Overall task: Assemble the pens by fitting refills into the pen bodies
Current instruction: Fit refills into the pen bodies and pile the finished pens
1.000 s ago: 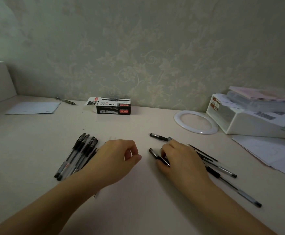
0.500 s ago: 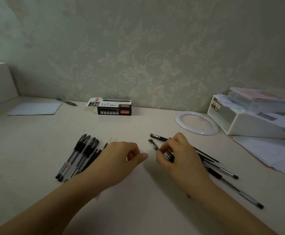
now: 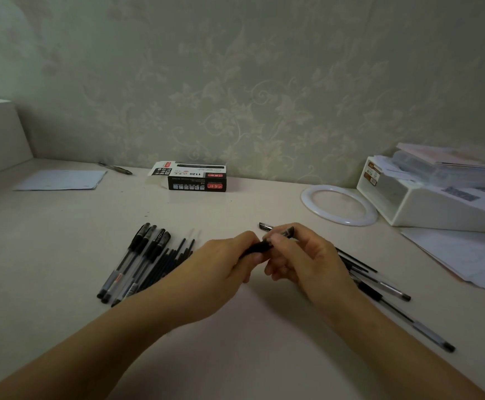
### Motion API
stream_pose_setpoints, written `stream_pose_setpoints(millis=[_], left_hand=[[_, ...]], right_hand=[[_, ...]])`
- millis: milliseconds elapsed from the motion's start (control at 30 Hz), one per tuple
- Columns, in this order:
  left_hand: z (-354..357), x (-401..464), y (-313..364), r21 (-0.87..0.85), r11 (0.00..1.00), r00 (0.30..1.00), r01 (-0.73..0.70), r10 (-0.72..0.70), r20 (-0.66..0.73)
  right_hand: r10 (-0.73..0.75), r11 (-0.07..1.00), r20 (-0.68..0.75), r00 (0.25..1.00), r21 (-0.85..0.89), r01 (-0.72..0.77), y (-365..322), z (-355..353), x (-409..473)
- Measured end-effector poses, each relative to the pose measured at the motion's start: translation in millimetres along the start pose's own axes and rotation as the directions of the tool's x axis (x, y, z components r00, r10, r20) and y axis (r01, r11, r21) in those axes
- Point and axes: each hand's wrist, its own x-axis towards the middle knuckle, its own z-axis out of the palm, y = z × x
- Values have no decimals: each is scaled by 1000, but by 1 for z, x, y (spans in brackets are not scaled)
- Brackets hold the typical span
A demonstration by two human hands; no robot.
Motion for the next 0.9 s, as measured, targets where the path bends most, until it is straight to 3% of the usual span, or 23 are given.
stream_pose_setpoints(millis=[67, 233, 367, 467, 667, 800, 900], left_hand=[[1, -1, 0, 79, 996, 999, -47, 47, -3], [-2, 0, 3, -23, 998, 997, -51, 50, -62], [-10, 0, 3, 232, 971, 987, -57, 90, -136], [-15, 0, 7, 273, 961, 983, -49, 95, -154], [-29, 0, -3, 350, 928, 948, 130, -13, -319], [-28, 0, -8, 261, 944, 940, 203, -113, -322], [-17, 0, -11, 205, 963, 958, 175, -119, -261]], right_hand=[[-64, 994, -31, 997, -87, 61, 1, -2, 1], [-94, 992, 41, 995, -79, 97, 3, -4, 0], [-113, 993, 91, 989, -13, 114, -2, -3, -3], [-154, 988, 95, 983, 19, 153, -5, 0, -6], [-238, 970, -129, 963, 13, 242, -13, -7, -5], [-224, 952, -164, 961, -247, 180, -5, -18, 0], [-248, 763, -20, 969, -620, 183, 8, -16, -3]])
